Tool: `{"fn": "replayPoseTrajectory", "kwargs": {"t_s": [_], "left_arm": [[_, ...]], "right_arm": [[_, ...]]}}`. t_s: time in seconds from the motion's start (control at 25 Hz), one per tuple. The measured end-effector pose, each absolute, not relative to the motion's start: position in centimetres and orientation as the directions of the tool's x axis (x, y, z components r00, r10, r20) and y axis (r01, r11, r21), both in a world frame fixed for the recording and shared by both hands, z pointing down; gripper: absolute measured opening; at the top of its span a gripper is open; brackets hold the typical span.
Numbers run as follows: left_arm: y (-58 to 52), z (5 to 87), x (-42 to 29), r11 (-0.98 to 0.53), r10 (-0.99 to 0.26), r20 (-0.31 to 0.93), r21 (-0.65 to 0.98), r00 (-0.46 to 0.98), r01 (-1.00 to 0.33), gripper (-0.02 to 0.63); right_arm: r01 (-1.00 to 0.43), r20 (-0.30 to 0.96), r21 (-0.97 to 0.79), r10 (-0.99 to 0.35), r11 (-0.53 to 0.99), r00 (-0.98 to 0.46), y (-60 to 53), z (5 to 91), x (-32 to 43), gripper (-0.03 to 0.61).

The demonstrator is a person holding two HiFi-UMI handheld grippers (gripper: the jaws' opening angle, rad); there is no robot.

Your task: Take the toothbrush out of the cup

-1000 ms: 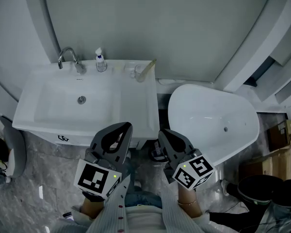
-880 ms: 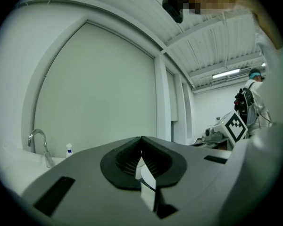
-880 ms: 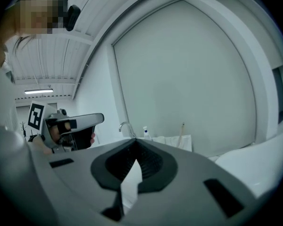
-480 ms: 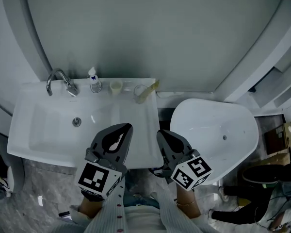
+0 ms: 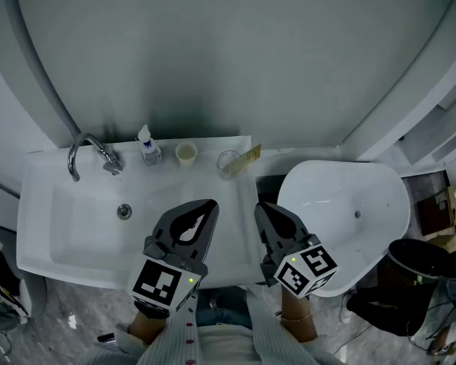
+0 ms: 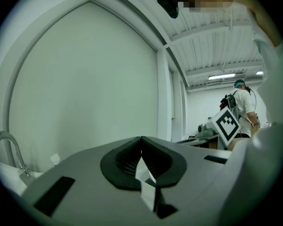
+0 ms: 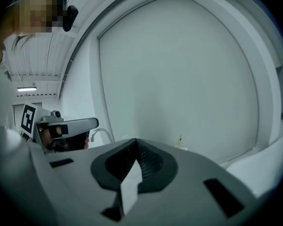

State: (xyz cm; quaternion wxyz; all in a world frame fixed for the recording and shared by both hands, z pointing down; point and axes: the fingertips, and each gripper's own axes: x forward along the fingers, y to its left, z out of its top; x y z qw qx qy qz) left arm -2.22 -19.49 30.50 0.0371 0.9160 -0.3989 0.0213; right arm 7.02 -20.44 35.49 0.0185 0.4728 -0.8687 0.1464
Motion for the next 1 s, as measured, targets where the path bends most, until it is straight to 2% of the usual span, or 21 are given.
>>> {"fn": "replayPoseTrajectory", "kwargs": {"t_s": [1.0], "left_arm": [[-25.1,30.5,-0.3,-0.622,-0.776,0.084,0.065,0.625,-0.78,0.017]], "right_arm": [[-0.781,0.189,-0.26,-0.764,0.567,-0.617,-27.4,36.0,8.4,0.011]]}}
